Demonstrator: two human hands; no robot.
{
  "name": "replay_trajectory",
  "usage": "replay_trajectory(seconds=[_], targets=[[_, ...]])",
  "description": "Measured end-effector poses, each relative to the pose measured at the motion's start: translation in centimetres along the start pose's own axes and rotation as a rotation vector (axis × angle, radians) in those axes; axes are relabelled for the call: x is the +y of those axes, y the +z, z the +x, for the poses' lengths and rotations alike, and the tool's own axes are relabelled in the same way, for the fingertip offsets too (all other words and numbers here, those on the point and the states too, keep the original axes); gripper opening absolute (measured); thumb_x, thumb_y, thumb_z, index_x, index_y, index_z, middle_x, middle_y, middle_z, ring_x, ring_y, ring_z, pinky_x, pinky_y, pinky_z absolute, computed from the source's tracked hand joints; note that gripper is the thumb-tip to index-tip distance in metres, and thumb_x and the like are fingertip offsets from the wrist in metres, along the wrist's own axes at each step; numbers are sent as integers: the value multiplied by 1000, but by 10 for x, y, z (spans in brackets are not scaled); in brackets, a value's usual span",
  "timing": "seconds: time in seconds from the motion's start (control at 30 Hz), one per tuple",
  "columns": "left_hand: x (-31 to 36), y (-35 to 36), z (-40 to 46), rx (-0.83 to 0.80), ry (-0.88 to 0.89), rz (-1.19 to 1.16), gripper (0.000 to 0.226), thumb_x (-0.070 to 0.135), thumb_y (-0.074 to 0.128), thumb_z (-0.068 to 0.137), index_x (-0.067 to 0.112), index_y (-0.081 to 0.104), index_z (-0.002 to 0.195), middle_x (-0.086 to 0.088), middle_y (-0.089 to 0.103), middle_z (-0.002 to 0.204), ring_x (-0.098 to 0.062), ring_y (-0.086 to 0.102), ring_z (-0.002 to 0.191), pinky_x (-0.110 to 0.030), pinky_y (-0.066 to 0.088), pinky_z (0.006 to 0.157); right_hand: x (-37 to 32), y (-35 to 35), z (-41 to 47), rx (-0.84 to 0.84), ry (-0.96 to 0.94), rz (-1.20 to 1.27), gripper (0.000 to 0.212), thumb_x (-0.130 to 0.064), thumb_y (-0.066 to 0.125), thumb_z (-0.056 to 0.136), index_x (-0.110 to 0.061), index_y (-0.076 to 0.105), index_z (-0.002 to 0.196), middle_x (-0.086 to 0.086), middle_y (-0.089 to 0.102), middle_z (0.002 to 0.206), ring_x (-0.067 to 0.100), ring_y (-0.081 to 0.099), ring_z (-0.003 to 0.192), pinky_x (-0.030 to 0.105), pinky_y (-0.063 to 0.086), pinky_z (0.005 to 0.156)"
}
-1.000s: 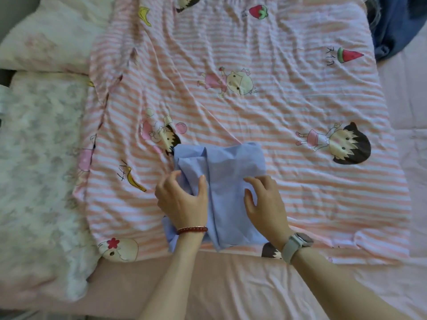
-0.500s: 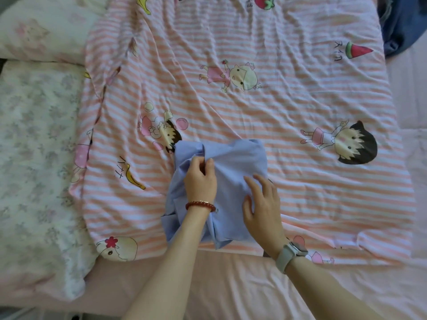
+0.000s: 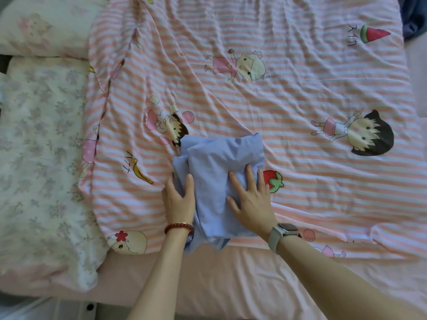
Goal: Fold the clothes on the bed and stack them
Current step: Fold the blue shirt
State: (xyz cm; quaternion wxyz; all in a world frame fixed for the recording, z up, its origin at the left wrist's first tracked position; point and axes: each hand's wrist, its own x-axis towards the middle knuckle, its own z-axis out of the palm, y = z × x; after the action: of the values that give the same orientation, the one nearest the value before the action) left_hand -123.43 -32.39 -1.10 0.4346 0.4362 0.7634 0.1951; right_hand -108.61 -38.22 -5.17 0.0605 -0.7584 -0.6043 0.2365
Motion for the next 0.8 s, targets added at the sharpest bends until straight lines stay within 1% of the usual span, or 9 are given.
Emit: replay_trajectory(seconds=[0.13,0.2,0.27,0.33,0.47,0.57,0.63,0.7,0.8], targets=[[-24,-3,-17,43,-117,39,59,42,57,88,10,40,136,-9,47,134,-28,46,121,-32,38,96,4,0,-1,-5,-21,10,58,-46,40,80,-18,53,130,28,45,136,60,43,115,66,44,81],[-28,-8,-17,94,-48,66,33,40,55,89,9,59,100,-8,62,96,-28,57,90,-30,42,73,5,-3,-2,30,-43,55,57,-46,40,83,-21,46,134,28,41,139,59,40,119,65,42,87],[-19,-13,-19,115,124,73,37,34,53,89,17,38,58,2,41,53,-10,41,52,-22,28,50,4,-7,-3,80,-62,136,55,-46,39,86,-26,36,137,25,36,143,52,34,127,62,36,94],[2,-17,-20,120,294,117,46,25,51,93,23,25,55,6,26,46,-11,33,43,-20,23,44,1,-13,-5,117,-92,223,53,-46,39,88,-29,33,138,19,32,147,37,24,135,58,27,103],[44,-10,-4,52,486,176,36,22,45,96,28,33,63,6,32,51,-8,38,47,-23,24,47,-13,-22,-5,260,-162,416,46,-39,43,90,-19,51,131,12,47,131,23,39,120,45,38,98],[73,9,7,-169,394,-11,20,16,44,98,16,49,78,6,40,58,-4,38,49,-26,33,56,-24,-30,-4,353,-53,630,48,-40,43,89,-14,57,127,5,48,110,12,44,104,28,36,96],[85,21,9,-324,266,-125,13,15,43,98,15,54,92,5,51,69,-2,46,61,-24,44,65,-24,-37,-2,296,78,845,48,-42,46,89,-15,56,127,-1,46,100,3,46,95,14,35,91],[89,30,11,-459,165,-188,13,16,44,98,17,56,101,2,60,91,-8,57,83,-19,47,78,-21,-42,2,156,204,1072,30,-28,54,91,-22,58,121,0,49,88,-1,48,81,12,39,80],[85,31,12,-493,114,-253,13,14,49,96,14,57,106,3,61,98,-14,57,102,-17,47,88,-13,-42,4,94,244,1017,15,-8,54,90,-16,68,88,9,57,72,13,51,72,22,41,67]])
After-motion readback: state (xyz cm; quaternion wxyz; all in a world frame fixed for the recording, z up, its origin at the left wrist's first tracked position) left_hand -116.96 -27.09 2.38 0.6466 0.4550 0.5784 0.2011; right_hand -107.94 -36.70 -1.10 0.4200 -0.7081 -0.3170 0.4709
